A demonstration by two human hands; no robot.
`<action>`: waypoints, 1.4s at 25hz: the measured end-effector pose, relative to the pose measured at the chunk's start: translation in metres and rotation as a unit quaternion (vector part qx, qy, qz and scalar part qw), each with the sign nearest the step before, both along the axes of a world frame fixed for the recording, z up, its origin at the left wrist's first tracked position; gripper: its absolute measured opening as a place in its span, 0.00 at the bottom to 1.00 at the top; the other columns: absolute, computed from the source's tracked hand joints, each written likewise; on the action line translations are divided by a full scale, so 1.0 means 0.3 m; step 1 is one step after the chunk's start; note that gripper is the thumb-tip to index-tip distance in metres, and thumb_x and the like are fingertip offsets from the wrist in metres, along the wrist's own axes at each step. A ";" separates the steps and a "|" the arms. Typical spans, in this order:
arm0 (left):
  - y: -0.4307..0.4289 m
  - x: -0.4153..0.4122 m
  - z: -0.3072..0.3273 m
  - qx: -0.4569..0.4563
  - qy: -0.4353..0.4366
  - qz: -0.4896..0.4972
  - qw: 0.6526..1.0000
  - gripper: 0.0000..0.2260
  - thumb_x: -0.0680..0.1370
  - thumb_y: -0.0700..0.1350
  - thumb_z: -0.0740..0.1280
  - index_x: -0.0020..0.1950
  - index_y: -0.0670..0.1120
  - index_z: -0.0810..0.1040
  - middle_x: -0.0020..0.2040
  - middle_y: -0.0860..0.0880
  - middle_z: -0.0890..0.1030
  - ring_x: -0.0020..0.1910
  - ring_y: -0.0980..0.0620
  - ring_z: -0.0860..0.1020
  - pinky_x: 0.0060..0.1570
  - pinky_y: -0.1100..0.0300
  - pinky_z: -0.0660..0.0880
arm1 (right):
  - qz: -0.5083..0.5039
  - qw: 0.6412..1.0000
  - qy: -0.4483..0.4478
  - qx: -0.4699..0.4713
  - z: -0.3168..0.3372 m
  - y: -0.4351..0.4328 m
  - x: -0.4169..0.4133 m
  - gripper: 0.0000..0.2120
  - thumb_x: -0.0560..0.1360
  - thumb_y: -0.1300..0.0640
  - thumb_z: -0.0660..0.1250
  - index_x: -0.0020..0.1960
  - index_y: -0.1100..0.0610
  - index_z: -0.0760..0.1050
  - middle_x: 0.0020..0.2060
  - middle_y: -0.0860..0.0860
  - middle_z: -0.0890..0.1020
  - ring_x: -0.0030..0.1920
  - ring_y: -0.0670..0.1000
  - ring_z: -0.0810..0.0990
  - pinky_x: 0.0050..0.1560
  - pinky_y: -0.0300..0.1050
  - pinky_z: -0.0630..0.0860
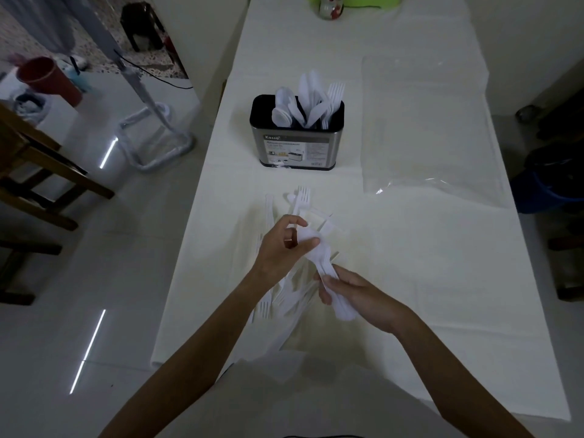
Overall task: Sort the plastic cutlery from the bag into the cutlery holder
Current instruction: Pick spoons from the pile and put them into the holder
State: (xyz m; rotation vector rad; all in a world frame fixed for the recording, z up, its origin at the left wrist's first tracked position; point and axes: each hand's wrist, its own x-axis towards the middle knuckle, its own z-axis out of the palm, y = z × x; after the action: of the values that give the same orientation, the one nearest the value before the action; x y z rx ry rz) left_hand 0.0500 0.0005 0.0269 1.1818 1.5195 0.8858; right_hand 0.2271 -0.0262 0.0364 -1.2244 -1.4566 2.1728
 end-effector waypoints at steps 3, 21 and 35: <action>-0.001 0.022 0.013 -0.022 -0.039 -0.058 0.997 0.07 0.78 0.44 0.64 0.56 0.48 0.75 0.46 0.57 0.78 0.39 0.65 0.77 0.34 0.74 0.72 | -0.047 0.986 0.111 -0.119 0.003 -0.010 -0.024 0.09 0.81 0.53 0.55 0.48 0.57 0.69 0.30 0.48 0.68 0.30 0.47 0.69 0.43 0.45 0.75; 0.161 -0.008 0.108 -0.031 -0.004 -0.139 0.990 0.10 0.68 0.41 0.76 0.41 0.42 0.76 0.36 0.50 0.77 0.34 0.56 0.77 0.31 0.67 0.73 | 0.059 0.997 -0.018 -0.055 0.070 0.152 -0.065 0.12 0.82 0.53 0.53 0.50 0.56 0.73 0.46 0.49 0.78 0.49 0.47 0.77 0.50 0.35 0.71; 0.480 -0.230 0.186 0.135 -0.020 0.233 0.963 0.11 0.79 0.49 0.62 0.59 0.48 0.76 0.57 0.53 0.78 0.54 0.60 0.75 0.52 0.65 0.73 | -0.079 0.973 -0.069 0.207 0.265 0.627 -0.159 0.10 0.81 0.56 0.57 0.43 0.56 0.71 0.39 0.55 0.72 0.36 0.47 0.71 0.35 0.33 0.70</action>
State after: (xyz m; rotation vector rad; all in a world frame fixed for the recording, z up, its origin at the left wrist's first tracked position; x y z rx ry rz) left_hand -0.0189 0.1446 0.0827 0.9963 1.7141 1.4597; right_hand 0.1793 0.1620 0.1157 -1.3017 -1.6934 1.6011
